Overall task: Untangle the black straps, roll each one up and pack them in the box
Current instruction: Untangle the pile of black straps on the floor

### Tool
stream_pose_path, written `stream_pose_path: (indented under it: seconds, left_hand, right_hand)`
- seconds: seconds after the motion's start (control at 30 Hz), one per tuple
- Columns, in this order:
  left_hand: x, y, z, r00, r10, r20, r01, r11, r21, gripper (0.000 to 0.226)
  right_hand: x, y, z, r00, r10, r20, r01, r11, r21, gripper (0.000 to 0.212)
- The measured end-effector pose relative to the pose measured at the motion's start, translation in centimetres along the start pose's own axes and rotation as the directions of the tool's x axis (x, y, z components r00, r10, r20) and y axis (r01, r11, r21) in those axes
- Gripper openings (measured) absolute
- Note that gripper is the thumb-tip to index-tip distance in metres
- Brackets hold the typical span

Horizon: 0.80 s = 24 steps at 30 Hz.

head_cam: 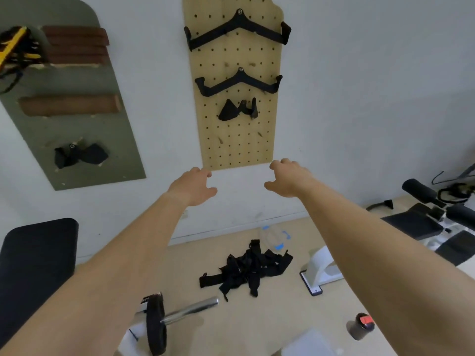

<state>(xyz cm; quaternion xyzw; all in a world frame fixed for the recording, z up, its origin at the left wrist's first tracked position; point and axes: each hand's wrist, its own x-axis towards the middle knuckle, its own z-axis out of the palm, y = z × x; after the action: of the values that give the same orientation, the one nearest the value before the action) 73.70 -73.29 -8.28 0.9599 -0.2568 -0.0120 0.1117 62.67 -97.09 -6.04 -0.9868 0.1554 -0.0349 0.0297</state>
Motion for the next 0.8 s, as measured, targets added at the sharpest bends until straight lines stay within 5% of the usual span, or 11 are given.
stream_pose_path:
  seconds: [0.8]
  left_hand:
    - [35.9,-9.2,13.1,0.945,-0.232,0.231,0.24,0.971,-0.006,0.061]
  right_hand:
    - [43.2,1.6,17.4,0.939,-0.178,0.294,0.181,0.983,0.017,0.06]
